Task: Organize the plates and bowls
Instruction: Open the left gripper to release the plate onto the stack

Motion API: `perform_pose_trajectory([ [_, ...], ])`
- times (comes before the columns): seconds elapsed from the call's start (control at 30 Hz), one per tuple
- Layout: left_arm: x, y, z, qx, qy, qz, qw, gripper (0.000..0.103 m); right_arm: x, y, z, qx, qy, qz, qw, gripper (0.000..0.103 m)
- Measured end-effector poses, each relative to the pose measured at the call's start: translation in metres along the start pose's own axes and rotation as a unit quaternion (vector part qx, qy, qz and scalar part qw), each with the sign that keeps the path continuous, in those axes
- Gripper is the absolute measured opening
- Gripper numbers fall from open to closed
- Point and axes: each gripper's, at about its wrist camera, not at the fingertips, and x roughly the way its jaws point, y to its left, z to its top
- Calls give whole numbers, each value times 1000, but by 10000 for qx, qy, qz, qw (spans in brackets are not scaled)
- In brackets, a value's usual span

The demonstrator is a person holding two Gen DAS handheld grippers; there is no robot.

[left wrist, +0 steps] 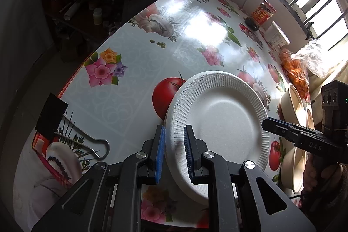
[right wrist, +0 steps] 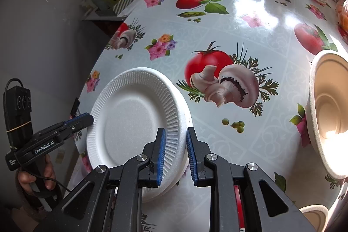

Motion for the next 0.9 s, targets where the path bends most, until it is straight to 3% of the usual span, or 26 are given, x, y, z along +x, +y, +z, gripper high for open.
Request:
perform_pose_trajectory([
  [0.33, -1, -2, -1, 40, -42, -33, 10000, 19, 1, 3, -1, 5, -38, 64, 10000, 35],
  [0.9, -7, 0, -2, 103, -188, -12, 9998, 25, 0, 4, -3, 12, -92, 57, 9999, 41],
])
